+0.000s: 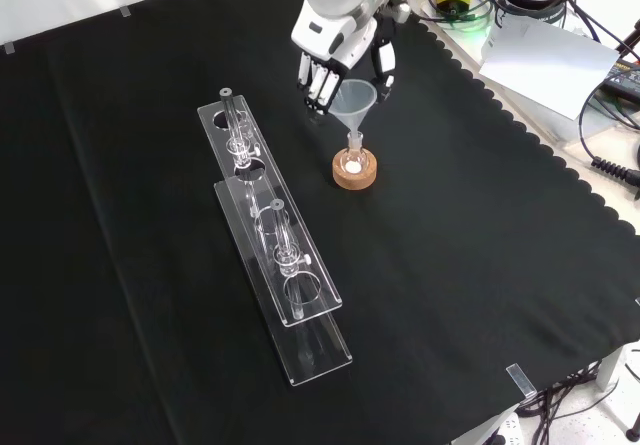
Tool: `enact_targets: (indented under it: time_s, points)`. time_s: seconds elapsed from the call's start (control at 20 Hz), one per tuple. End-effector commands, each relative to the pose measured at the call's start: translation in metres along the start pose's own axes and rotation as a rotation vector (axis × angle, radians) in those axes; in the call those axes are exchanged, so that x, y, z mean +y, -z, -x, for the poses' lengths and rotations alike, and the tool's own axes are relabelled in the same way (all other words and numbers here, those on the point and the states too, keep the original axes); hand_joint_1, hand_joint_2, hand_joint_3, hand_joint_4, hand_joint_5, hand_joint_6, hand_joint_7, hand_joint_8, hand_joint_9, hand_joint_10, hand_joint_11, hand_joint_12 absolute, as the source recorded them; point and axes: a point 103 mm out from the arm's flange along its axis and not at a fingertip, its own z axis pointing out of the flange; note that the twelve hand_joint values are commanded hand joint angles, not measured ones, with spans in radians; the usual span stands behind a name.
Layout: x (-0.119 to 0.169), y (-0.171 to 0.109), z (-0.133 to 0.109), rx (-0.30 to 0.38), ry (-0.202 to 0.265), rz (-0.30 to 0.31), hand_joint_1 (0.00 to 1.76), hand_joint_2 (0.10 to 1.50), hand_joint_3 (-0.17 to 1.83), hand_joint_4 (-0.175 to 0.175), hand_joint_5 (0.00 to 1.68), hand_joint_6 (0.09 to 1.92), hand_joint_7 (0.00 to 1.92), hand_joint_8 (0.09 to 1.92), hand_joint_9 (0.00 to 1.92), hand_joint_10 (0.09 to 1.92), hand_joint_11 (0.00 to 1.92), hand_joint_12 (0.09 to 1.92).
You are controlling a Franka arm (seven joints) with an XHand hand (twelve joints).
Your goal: Remove the funnel from the round-bottom flask.
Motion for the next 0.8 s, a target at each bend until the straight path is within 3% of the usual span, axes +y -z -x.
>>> enact_targets:
  time_s: [0.05,0.8]
  points:
    - [-0.021,0.029,0.009,-0.03,-0.037,0.007,0.93,0.64,0.63,-0.057,0.59,0.09,0.52,0.69,1.12,0.45,0.8,1.12]
    - [-0.045,0.075,0.016,-0.044,-0.088,0.046,0.92,0.63,0.63,-0.054,0.62,0.12,0.54,0.68,1.11,0.44,0.79,1.13]
